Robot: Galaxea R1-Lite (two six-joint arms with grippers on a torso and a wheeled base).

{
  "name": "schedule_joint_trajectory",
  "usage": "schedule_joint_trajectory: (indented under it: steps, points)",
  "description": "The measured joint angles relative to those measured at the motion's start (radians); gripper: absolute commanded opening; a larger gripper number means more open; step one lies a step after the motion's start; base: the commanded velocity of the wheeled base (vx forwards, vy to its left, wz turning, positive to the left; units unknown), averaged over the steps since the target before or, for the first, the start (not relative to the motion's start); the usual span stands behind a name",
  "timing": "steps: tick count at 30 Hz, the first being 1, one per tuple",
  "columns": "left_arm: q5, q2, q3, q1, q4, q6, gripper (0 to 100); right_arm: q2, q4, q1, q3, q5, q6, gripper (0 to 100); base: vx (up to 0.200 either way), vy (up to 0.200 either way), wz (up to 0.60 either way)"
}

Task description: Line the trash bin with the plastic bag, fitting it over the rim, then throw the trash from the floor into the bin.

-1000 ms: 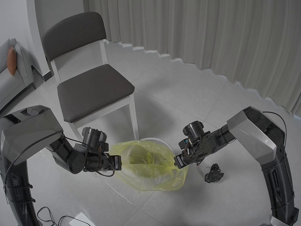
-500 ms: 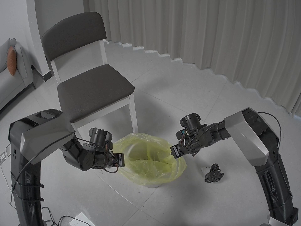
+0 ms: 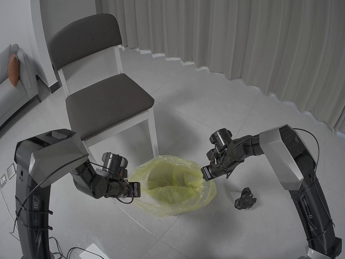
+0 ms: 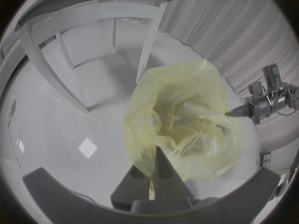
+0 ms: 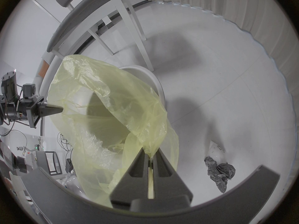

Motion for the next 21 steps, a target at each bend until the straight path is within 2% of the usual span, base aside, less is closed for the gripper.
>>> schedule_joint_trajectory:
  steps: [7, 11, 16, 21]
  points:
    - [-0.030, -0.082, 0.120, 0.001, 0.002, 0.012, 0, -0.063, -0.007, 0.003, 0.129, -0.007, -0.009, 0, 0.000, 0.000, 0.00]
    - [-0.030, -0.090, 0.150, -0.004, -0.009, 0.029, 0, -0.086, -0.060, 0.013, 0.186, -0.010, -0.010, 0, 0.000, 0.000, 0.00]
    - [-0.020, -0.048, 0.097, -0.007, -0.020, 0.036, 0, -0.074, -0.130, 0.020, 0.178, -0.011, -0.009, 0, 0.000, 0.000, 0.00]
    - [-0.017, 0.014, -0.001, 0.006, -0.010, 0.049, 0, -0.023, -0.120, 0.018, 0.070, -0.013, -0.009, 0, 0.000, 0.000, 0.00]
